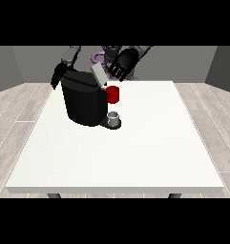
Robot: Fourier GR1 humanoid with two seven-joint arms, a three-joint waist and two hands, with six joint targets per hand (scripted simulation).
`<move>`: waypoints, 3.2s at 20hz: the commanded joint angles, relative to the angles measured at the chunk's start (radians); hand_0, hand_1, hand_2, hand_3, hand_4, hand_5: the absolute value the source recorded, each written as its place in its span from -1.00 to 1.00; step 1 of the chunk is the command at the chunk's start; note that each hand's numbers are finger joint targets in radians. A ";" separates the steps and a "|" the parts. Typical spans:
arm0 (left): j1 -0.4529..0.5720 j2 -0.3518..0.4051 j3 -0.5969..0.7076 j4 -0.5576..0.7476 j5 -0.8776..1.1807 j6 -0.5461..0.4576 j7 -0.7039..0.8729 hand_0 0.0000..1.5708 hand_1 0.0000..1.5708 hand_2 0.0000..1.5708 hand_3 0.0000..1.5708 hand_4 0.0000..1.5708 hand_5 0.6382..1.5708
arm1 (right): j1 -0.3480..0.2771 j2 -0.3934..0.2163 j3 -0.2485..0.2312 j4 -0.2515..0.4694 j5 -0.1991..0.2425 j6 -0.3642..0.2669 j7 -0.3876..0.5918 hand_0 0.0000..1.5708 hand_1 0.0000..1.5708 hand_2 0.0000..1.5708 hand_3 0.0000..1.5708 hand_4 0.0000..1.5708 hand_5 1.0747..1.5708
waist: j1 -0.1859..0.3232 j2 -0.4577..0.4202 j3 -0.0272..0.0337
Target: Insert the coffee pod into the coffee machine and close the lid
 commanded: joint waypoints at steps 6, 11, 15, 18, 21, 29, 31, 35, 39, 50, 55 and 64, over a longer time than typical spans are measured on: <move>-0.019 0.000 -0.002 0.013 -0.007 -0.005 -0.024 0.51 0.51 0.60 0.56 -0.40 1.00 | -0.011 -0.046 -0.062 0.031 -0.034 0.020 -0.051 -1.00 -1.00 -1.00 -1.00 -1.00 1.00 | 0.006 0.055 0.0003; -0.054 0.012 -0.005 0.030 -0.028 0.021 -0.040 0.59 0.59 0.64 0.55 -0.46 1.00 | -0.070 -0.007 -0.027 0.019 0.011 -0.031 0.007 -1.00 -1.00 -1.00 -1.00 -0.72 1.00 | 0.010 0.100 0.0000; -0.026 -0.017 -0.010 0.047 -0.028 0.017 -0.034 0.51 0.51 0.57 0.52 -0.44 1.00 | -0.035 0.017 -0.020 0.023 0.019 -0.057 -0.014 -1.00 -1.00 -1.00 -1.00 -1.00 1.00 | 0.014 0.073 0.0001; -0.027 -0.011 0.002 0.046 -0.024 0.046 -0.062 0.52 0.52 0.59 0.53 -0.47 1.00 | -0.066 -0.024 -0.050 0.017 -0.016 -0.010 -0.011 -1.00 -1.00 -1.00 -1.00 -0.78 1.00 | 0.003 0.096 -0.0001; -0.037 -0.028 -0.013 0.043 -0.036 0.031 -0.032 0.49 0.49 0.58 0.51 -0.48 1.00 | -0.058 -0.034 -0.064 0.040 -0.014 -0.016 -0.018 -1.00 -1.00 -1.00 -1.00 -1.00 1.00 | 0.014 0.064 0.0001; -0.071 0.012 0.009 0.058 -0.040 0.049 -0.058 0.54 0.54 0.59 0.53 -0.55 1.00 | -0.052 -0.048 -0.064 0.036 -0.029 0.017 -0.025 -1.00 -1.00 -1.00 -1.00 -1.00 1.00 | -0.014 0.096 0.0002; -0.052 -0.030 -0.009 0.034 -0.047 0.075 -0.056 0.53 0.53 0.56 0.49 -0.55 1.00 | -0.048 -0.059 -0.092 0.071 -0.040 0.013 -0.073 -1.00 -1.00 -1.00 -1.00 -1.00 1.00 | 0.011 0.089 0.0003; -0.056 0.041 0.003 0.056 -0.058 0.078 -0.115 0.58 0.58 0.60 0.53 -0.63 1.00 | -0.053 -0.024 -0.051 0.031 -0.008 -0.020 -0.028 -1.00 -1.00 -1.00 -1.00 -1.00 1.00 | 0.010 0.095 -0.0001; -0.066 0.033 -0.049 0.061 -0.120 0.093 -0.082 0.55 0.55 0.56 0.41 -1.00 1.00 | -0.064 -0.035 -0.047 0.023 -0.009 -0.005 0.014 -1.00 -1.00 -1.00 -1.00 -0.82 1.00 | -0.022 0.070 0.0001; -0.070 0.045 -0.038 0.057 -0.130 0.122 -0.138 0.41 0.41 0.44 0.24 -1.00 1.00 | -0.033 -0.030 -0.065 0.060 -0.013 -0.021 -0.073 -1.00 -1.00 -1.00 -1.00 -1.00 1.00 | -0.003 0.127 0.0005; -0.054 0.077 0.000 0.085 -0.125 0.200 -0.203 0.59 0.59 0.54 0.22 -1.00 1.00 | -0.048 0.006 -0.009 -0.020 0.016 -0.037 -0.011 -1.00 -1.00 -1.00 -1.00 -0.95 1.00 | -0.035 0.147 -0.0005; -0.076 0.057 -0.020 0.064 -0.153 0.232 -0.214 0.56 0.56 0.49 0.13 -1.00 1.00 | -0.095 -0.025 -0.031 0.009 0.015 -0.025 0.009 -1.00 -1.00 -1.00 -1.00 -0.72 1.00 | -0.033 0.149 -0.0001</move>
